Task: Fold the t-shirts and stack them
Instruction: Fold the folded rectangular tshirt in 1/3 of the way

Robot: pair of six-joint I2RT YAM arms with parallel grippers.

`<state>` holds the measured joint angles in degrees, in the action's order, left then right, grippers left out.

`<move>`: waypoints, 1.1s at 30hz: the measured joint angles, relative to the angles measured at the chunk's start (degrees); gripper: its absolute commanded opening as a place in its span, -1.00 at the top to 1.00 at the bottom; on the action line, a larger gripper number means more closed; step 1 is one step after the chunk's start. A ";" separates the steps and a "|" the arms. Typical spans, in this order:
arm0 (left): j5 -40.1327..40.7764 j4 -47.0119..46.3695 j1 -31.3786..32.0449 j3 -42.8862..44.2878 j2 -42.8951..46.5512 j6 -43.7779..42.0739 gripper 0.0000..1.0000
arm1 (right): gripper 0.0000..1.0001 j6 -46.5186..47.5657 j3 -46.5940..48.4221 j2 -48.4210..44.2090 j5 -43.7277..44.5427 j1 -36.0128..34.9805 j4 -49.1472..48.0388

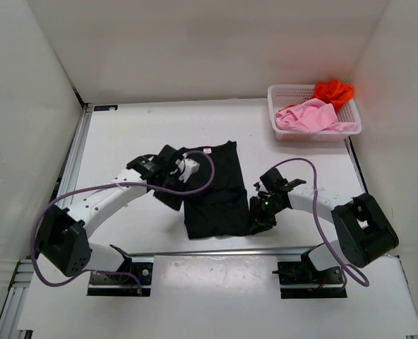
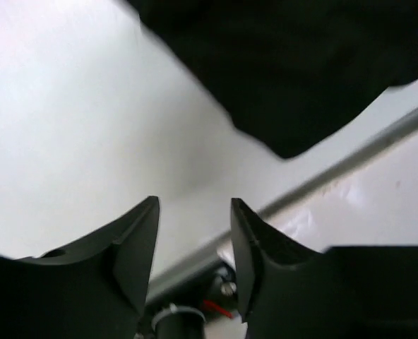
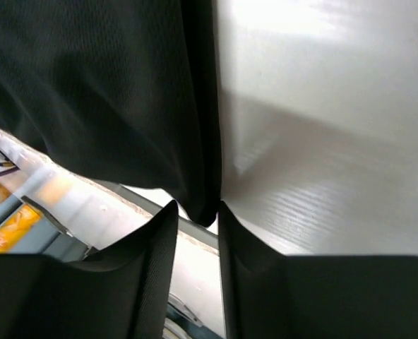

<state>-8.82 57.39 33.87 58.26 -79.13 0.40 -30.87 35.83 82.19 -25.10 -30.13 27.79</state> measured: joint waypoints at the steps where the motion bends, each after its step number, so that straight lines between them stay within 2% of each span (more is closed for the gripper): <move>1: 2.12 -1.75 1.49 1.25 0.68 -0.15 -0.15 | 0.24 0.02 -0.07 -0.52 0.15 0.00 0.44; 6: 8.33 -12.70 5.35 10.16 -8.17 -0.24 -0.23 | 0.11 0.52 -0.07 -1.22 0.66 0.02 1.73; 11: 12.02 -18.27 12.87 10.75 -16.13 -0.26 -0.28 | -0.09 1.20 -0.07 -2.25 1.53 1.07 3.93; 15: 13.42 -20.50 17.55 11.96 -19.93 -0.42 -0.28 | -0.09 0.96 -0.07 -4.09 2.27 2.75 4.28; 24: 17.27 -22.99 18.03 11.67 -22.03 -0.42 -0.28 | -0.16 -3.43 -2.45 -5.73 1.31 3.13 1.20; 28: 20.35 -23.15 18.12 12.11 -26.10 -0.44 -0.22 | -0.16 -5.90 -3.15 -5.73 0.90 3.13 -0.90; 31: 21.79 -22.93 18.10 12.79 -28.06 -0.39 -0.10 | -0.16 -7.15 -3.74 -5.70 0.46 3.13 -2.78; 32: 22.43 -22.93 18.10 13.09 -28.13 -0.42 -0.06 | -0.11 -7.54 -3.87 -5.70 0.31 3.13 -3.21; 33: 23.23 -22.97 18.08 13.40 -28.13 -0.44 0.00 | 0.10 -7.80 -4.00 -5.66 0.24 3.13 -3.72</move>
<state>14.41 34.41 51.94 71.66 -107.26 -0.03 -38.68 31.83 76.53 -24.86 -27.00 24.08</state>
